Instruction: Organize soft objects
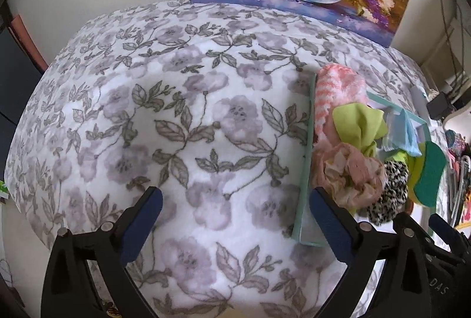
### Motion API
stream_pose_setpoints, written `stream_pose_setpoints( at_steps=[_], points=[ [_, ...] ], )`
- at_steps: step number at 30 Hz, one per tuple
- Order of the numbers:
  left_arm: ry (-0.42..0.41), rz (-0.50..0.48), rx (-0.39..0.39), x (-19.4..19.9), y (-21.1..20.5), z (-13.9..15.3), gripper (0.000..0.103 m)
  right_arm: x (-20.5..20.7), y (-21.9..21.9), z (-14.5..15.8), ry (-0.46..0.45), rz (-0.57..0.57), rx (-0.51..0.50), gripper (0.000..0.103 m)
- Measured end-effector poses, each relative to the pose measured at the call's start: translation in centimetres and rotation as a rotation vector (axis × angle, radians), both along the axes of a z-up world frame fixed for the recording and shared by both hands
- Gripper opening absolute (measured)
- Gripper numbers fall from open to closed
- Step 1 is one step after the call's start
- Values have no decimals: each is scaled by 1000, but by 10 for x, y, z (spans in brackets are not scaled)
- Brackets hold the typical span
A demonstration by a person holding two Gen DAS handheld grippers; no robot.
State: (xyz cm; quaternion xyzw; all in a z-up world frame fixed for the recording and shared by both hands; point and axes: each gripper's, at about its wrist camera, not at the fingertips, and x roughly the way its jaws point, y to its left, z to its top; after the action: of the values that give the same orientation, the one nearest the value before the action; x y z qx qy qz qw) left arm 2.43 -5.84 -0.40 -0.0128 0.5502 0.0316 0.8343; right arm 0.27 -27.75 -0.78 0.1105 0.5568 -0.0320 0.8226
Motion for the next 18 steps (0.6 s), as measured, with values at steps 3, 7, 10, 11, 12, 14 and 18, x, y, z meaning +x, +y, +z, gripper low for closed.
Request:
stream_pose_setpoints(
  at_steps=[3,7,10,11,12,14,18],
  points=[
    [-5,-25,30,-12,0,2,100,-9,3,3,-10,2,-3,103],
    [-4,-34,50,-23,2,3,100,-22,7,8,-32,5,-15,103],
    [-12,-40,17,-30,5,6,100,-30,9,12,-49,7,-22,103],
    [-18,-45,18,-33,6,7,100,-32,10,13,-54,7,-23,103],
    [-24,-49,27,-35,5,8,100,-35,11,14,-61,7,-23,103],
    [-30,-56,40,-39,4,9,100,-40,11,16,-69,5,-23,103],
    [-29,-63,11,-45,5,10,100,-48,12,20,-90,-3,-29,103]
  ],
)
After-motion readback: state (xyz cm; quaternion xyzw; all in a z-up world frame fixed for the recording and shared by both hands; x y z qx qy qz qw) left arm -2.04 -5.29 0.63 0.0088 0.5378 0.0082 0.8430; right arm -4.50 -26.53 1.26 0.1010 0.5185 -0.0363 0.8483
